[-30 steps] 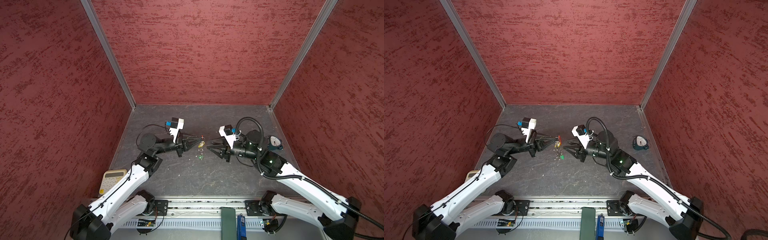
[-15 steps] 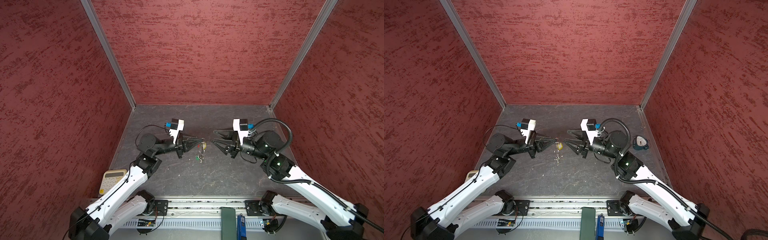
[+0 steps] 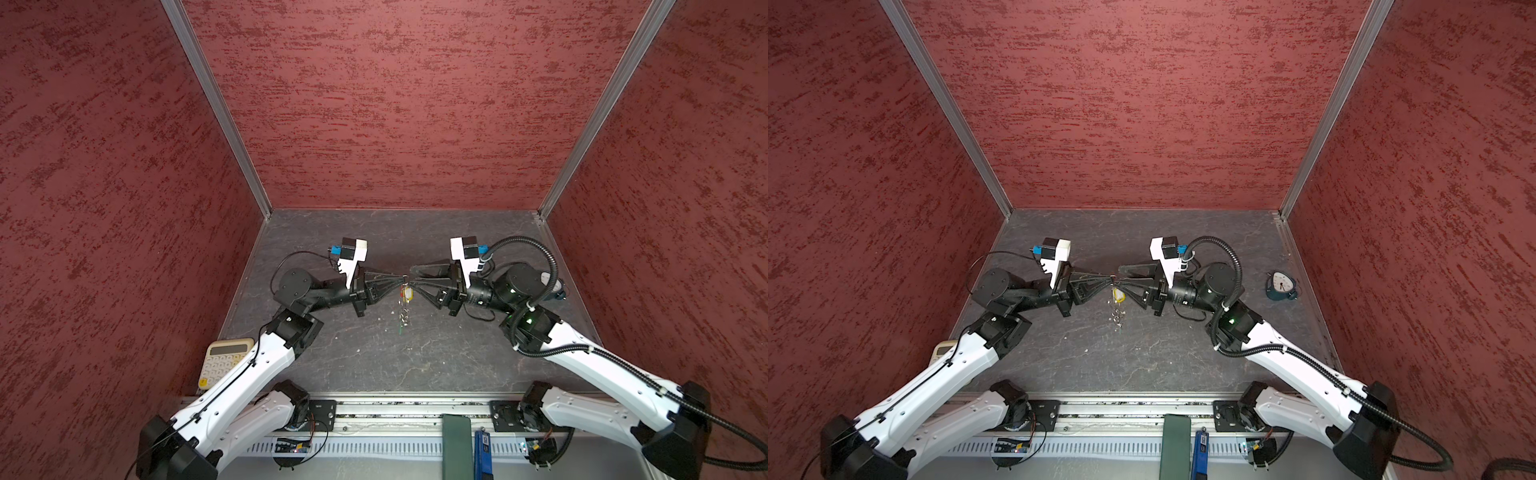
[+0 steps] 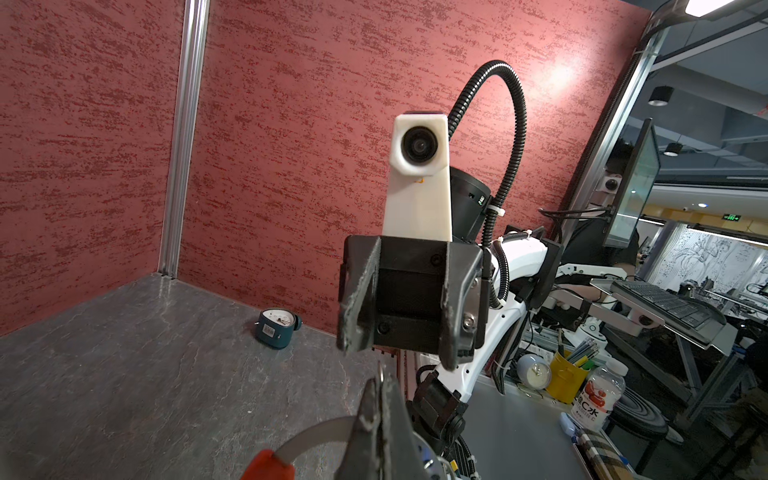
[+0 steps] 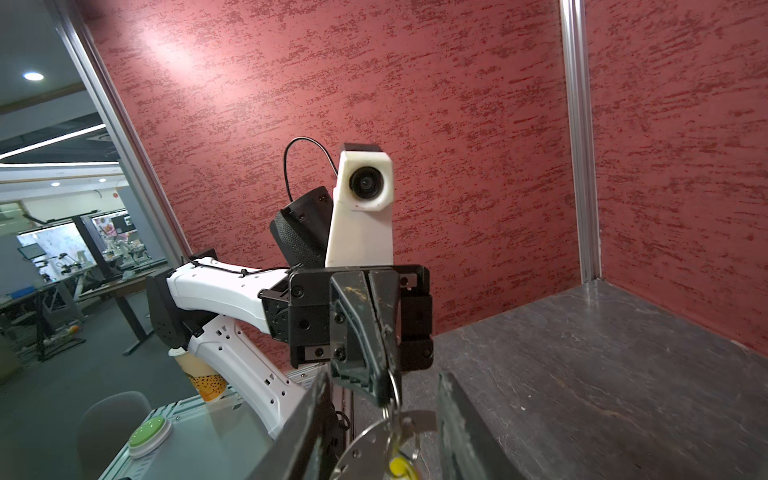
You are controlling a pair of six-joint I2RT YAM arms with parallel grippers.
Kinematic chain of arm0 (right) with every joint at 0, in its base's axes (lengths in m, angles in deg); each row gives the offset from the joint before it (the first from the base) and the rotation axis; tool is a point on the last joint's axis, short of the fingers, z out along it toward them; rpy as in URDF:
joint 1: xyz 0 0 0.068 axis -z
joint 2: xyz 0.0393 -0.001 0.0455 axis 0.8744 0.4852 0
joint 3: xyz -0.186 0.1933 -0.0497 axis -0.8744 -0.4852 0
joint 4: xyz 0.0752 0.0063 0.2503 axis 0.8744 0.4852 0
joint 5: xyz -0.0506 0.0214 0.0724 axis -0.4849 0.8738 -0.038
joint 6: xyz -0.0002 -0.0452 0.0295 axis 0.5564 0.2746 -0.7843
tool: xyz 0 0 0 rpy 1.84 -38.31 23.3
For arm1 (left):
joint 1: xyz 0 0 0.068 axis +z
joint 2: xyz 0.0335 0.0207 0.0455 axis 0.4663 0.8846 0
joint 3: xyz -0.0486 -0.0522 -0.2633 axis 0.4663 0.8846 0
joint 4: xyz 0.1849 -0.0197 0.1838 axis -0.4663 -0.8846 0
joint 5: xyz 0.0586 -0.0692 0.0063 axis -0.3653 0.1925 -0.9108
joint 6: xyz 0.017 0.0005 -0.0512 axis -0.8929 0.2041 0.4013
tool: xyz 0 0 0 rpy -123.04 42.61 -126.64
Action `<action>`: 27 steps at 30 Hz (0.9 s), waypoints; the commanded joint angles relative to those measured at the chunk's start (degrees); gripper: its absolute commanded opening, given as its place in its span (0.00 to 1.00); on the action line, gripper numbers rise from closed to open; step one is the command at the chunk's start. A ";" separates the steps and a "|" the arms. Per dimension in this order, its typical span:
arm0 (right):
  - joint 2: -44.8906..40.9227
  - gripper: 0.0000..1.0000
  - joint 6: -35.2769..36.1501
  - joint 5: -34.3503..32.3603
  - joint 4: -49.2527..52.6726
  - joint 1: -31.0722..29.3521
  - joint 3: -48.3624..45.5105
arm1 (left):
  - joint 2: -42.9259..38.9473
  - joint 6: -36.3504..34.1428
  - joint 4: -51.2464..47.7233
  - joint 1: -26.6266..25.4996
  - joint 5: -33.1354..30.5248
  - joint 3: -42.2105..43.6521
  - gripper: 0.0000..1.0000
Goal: Remove the keys from the keyring
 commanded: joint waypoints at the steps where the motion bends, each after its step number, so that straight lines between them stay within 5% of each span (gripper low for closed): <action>1: 0.67 0.37 -1.64 2.11 -3.52 -0.58 -0.85 | -0.91 -0.90 1.57 -0.30 -0.83 0.36 0.00; 27: 1.41 0.15 -1.86 2.15 -4.43 -0.74 -2.84 | -0.63 -0.91 1.62 -0.25 -1.56 0.73 0.00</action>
